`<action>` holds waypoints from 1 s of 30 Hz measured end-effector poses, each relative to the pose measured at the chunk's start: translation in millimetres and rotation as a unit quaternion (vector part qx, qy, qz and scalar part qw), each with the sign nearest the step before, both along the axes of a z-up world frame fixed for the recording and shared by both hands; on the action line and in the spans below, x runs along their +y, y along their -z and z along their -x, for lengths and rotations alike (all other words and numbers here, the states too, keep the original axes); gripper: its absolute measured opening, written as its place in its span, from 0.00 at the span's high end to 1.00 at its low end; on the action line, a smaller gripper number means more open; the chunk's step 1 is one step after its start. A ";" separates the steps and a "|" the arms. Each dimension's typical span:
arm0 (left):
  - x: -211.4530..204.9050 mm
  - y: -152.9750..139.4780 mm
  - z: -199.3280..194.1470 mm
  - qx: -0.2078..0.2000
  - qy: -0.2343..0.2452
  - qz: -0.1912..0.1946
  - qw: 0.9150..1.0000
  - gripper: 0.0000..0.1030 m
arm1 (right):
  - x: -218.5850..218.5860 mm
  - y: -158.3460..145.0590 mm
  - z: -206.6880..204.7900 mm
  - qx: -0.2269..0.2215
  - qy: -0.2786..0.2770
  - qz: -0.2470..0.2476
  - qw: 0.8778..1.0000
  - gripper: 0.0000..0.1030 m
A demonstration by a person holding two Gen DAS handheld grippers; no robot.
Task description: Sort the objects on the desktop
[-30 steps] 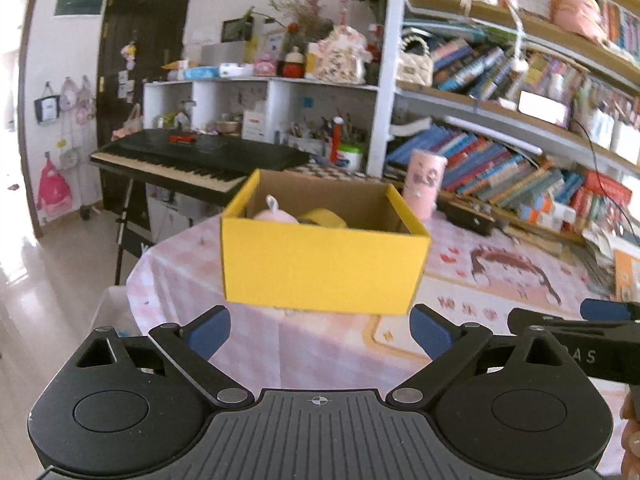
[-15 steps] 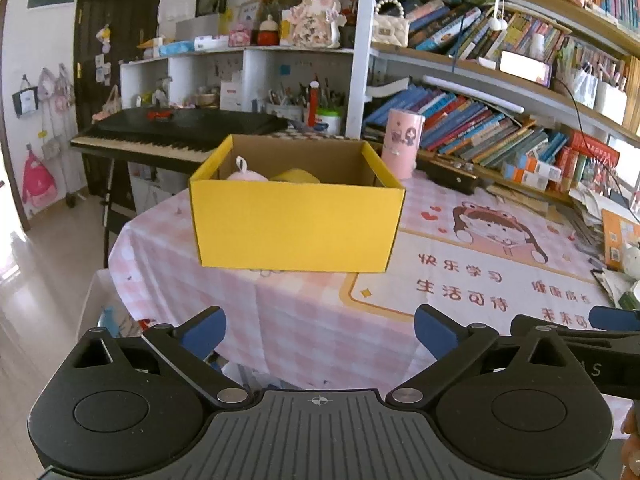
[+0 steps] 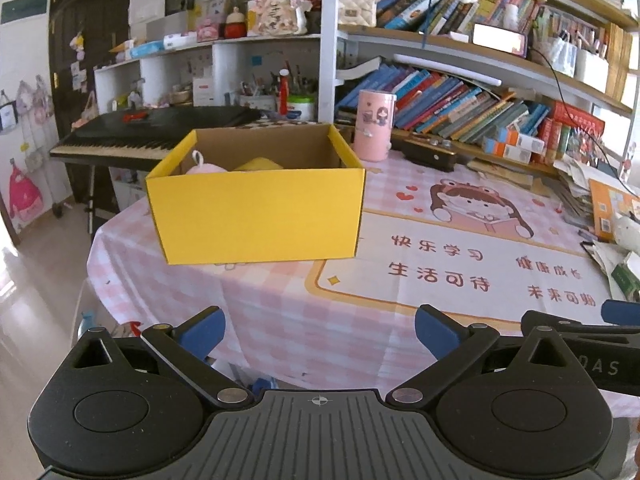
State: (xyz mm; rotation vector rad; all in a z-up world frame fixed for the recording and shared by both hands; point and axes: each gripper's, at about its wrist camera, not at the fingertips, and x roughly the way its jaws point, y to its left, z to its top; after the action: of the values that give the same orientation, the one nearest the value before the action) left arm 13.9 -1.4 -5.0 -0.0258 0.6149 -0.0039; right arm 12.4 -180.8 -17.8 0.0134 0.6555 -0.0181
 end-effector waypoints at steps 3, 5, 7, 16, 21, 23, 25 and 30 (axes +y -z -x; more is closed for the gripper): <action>-3.4 0.3 -2.2 0.002 0.004 0.001 1.000 0.01 | -5.9 0.1 0.4 0.000 0.008 -0.002 1.000 0.11; -5.6 0.6 -3.7 0.005 0.005 -0.001 1.000 0.01 | -8.4 0.4 -0.7 0.002 0.010 -0.003 1.000 0.11; -6.6 1.3 -4.3 0.008 0.006 -0.003 1.000 0.01 | -9.9 0.9 -2.0 0.004 0.010 -0.004 1.000 0.11; -11.1 2.1 -6.2 0.011 0.009 -0.004 1.000 0.00 | -11.9 1.6 -3.9 0.007 0.007 -0.006 1.000 0.11; -11.6 2.3 -6.8 0.013 0.009 -0.004 1.000 0.00 | -12.4 2.5 -4.2 0.008 0.005 -0.007 1.000 0.11; -12.0 2.3 -6.8 0.013 0.009 -0.004 1.000 0.00 | -12.1 2.4 -4.1 0.007 0.005 -0.007 1.000 0.11; -12.7 2.5 -6.5 0.012 0.011 -0.005 1.000 0.00 | -12.1 2.3 -4.0 0.007 0.005 -0.007 1.000 0.11; -13.3 2.8 -6.5 0.013 0.011 -0.006 1.000 0.00 | -9.6 3.7 -3.4 0.006 0.002 -0.008 1.000 0.11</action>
State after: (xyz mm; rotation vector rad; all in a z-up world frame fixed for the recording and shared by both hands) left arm 20.5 -14.7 -7.7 -0.0062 0.6404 -0.0219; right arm 15.8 -190.4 -21.5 0.0299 0.6682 -0.0172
